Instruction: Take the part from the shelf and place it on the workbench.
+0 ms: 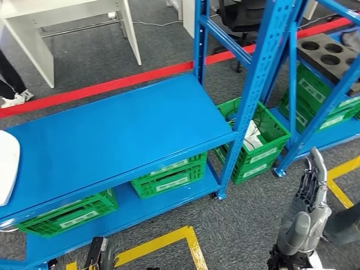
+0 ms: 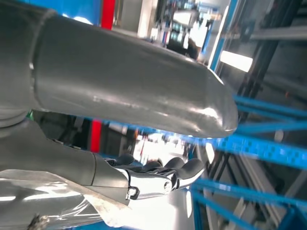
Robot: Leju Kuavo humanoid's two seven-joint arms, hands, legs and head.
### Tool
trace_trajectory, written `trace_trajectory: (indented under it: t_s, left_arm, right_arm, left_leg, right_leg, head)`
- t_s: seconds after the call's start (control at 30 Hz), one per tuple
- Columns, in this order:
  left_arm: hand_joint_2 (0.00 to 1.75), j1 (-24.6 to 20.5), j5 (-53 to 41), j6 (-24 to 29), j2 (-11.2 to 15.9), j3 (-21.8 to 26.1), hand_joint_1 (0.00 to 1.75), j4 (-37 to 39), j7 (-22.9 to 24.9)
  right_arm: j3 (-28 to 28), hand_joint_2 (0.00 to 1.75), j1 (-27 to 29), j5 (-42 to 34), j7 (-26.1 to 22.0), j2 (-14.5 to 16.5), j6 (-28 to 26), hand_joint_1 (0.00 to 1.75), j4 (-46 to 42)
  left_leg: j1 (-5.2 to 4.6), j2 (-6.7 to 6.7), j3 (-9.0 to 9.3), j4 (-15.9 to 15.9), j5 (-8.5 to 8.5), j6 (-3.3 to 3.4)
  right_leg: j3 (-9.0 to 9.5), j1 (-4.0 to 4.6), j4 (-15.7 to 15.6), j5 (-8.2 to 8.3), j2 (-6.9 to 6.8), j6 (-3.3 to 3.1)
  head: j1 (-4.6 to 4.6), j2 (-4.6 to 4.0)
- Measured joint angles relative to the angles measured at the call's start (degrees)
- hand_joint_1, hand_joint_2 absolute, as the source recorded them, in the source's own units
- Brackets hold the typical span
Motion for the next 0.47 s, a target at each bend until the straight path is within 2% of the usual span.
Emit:
trace_trajectory:
  t_s: [0.03, 0.07, 0.13, 0.17, 0.23, 0.27, 0.3, 0.37, 0.4, 0.43, 0.47]
  left_arm:
    - [0.0, 0.1, 0.0, 0.0, 0.0, 0.0, 0.0, 0.0, 0.0]
    - [0.0, 0.0, 0.0, 0.0, 0.1, 0.0, 0.0, 0.0, 0.0]
    - [0.0, -0.1, 0.0, 0.0, 0.1, 0.0, 0.0, 0.0, 0.1]
    - [0.0, -0.2, 0.0, 0.0, 0.2, 0.0, 0.0, 0.0, 0.1]
    - [0.0, 0.0, 0.0, 0.0, 0.2, 0.0, 0.0, 0.0, 0.1]
    - [0.0, 0.1, 0.0, 0.0, 0.2, 0.0, 0.0, 0.0, 0.1]
    - [0.0, 0.1, 0.0, 0.1, 0.3, 0.0, 0.0, 0.0, 0.1]
    - [0.0, 0.0, 0.0, 0.1, 0.2, 0.0, 0.0, 0.0, 0.1]
    - [0.0, -0.1, 0.0, 0.1, 0.2, 0.0, 0.0, 0.0, 0.1]
    - [0.0, -0.1, 0.0, 0.1, 0.1, 0.0, 0.0, 0.0, 0.1]
    - [0.0, -0.1, 0.0, 0.1, 0.1, 0.0, 0.0, 0.0, 0.1]
  right_arm:
    - [0.0, 0.0, 0.0, 0.0, 0.0, 0.1, 0.1, 0.0, 0.0]
    - [0.0, 0.0, 0.0, 0.0, 0.0, 0.2, 0.1, 0.0, 0.0]
    - [0.0, 0.0, 0.0, -0.1, 0.0, 0.3, 0.2, 0.0, 0.0]
    - [0.0, 0.0, 0.0, -0.1, 0.0, 0.3, 0.2, 0.0, 0.0]
    - [0.0, 0.0, -0.1, -0.1, -0.1, 0.4, 0.3, 0.0, 0.0]
    - [0.0, 0.0, -0.2, -0.1, -0.1, 0.4, 0.3, 0.0, -0.1]
    - [0.0, 0.0, -0.2, -0.1, -0.1, 0.4, 0.3, 0.0, -0.1]
    - [0.0, 0.0, -0.1, -0.1, -0.1, 0.4, 0.3, 0.0, -0.1]
    - [0.0, 0.0, -0.1, -0.1, -0.1, 0.4, 0.3, 0.0, -0.1]
    - [0.0, 0.0, 0.0, -0.1, -0.1, 0.4, 0.3, 0.0, -0.1]
    - [0.0, 0.0, 0.1, -0.1, -0.1, 0.4, 0.3, 0.0, -0.1]
  left_leg:
    - [-0.08, 0.59, 1.66, -3.4, 2.16, 0.26]
    - [-0.34, 1.9, 3.56, -7.2, 3.82, 0.58]
    - [-1.05, 4.18, 6.1, -12.6, 5.25, 1.25]
    - [-1.33, 4.62, 6.34, -13.3, 5.01, 1.47]
    - [-1.26, 3.48, 6.31, -13.8, 5.06, 1.95]
    - [-1.08, 2.83, 6.47, -14.0, 5.16, 2.23]
    - [-0.88, 2.16, 6.64, -14.3, 5.29, 2.59]
    - [-0.67, 0.81, 6.81, -14.6, 5.4, 3.09]
    - [-0.67, 0.03, 6.79, -14.6, 5.39, 3.25]
    - [-0.67, -0.77, 6.82, -14.6, 5.36, 3.3]
    - [-0.68, -1.18, 6.84, -14.6, 5.34, 3.33]
  right_leg:
    - [0.33, 0.03, 0.0, -0.23, -0.69, 0.07]
    - [0.62, 0.09, 0.0, -0.48, -1.32, 0.21]
    - [1.03, 0.39, 0.0, -0.99, -2.53, 0.78]
    - [1.13, 0.52, -0.1, -1.16, -3.12, 1.08]
    - [1.42, 0.59, -0.3, -1.49, -3.99, 1.67]
    - [1.42, 0.49, 0.0, -1.93, -3.22, 1.93]
    - [0.91, 0.38, 1.3, -2.81, -1.76, 2.19]
    - [-2.11, 0.21, 7.4, -5.82, 1.71, 2.49]
    - [-4.37, 0.2, 11.5, -7.32, 2.53, 2.6]
    - [-6.31, 0.2, 14.7, -8.11, 2.82, 2.68]
    - [-7.38, 0.2, 16.4, -8.52, 2.91, 2.72]
  head:
    - [0.0, 0.0]
    - [0.02, 0.0]
    - [0.01, 0.0]
    - [0.06, 0.0]
    - [0.17, 0.0]
    - [0.25, 0.0]
    - [0.38, 0.0]
    - [0.67, 0.0]
    - [0.75, 0.0]
    - [0.75, 0.0]
    - [0.74, 0.0]
